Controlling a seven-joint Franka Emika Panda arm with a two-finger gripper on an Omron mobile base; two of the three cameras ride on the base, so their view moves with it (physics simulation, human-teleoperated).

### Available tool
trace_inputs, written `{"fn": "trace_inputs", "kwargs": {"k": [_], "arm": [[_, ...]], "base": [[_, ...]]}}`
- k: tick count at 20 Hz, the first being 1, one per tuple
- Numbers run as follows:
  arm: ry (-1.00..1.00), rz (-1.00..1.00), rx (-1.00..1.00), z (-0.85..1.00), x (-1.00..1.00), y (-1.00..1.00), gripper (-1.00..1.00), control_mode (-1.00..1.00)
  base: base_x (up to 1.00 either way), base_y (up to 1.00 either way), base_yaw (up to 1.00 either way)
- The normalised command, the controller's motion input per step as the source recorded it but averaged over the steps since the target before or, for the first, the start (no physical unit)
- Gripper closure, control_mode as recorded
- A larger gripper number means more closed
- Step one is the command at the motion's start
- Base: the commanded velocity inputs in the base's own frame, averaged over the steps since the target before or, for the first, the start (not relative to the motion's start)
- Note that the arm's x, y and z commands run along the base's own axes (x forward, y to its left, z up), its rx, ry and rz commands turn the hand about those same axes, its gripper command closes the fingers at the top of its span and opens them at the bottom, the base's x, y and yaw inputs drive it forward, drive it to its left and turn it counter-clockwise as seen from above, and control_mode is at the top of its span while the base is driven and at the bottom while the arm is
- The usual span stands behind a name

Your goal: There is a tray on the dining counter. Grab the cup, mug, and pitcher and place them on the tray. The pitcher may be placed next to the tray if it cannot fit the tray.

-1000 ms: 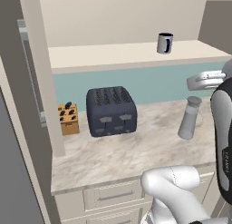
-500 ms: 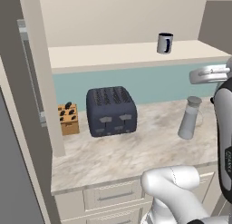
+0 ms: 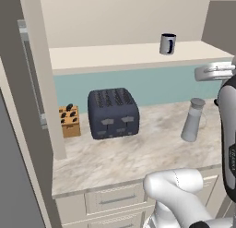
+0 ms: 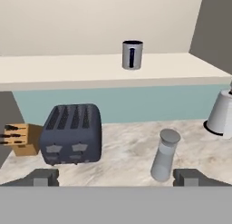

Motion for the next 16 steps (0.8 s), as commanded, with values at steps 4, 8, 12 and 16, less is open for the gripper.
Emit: {"fn": "trace_inputs", "kwargs": {"k": [4, 8, 12, 16], "arm": [[-0.02, -0.05, 0.0, 0.06, 0.09, -0.21, -1.0, -1.0], [0.0, -0.06, 0.0, 0.14, 0.19, -0.19, -1.0, -1.0], [0.0, -0.06, 0.0, 0.15, 0.21, -0.17, -1.0, -1.0], [0.0, -0.05, 0.0, 0.12, 0.22, -0.12, -1.0, -1.0]], "base": [[0.0, 0.0, 0.0], [0.0, 0.0, 0.0], [0.0, 0.0, 0.0], [0.0, 0.0, 0.0]]}}
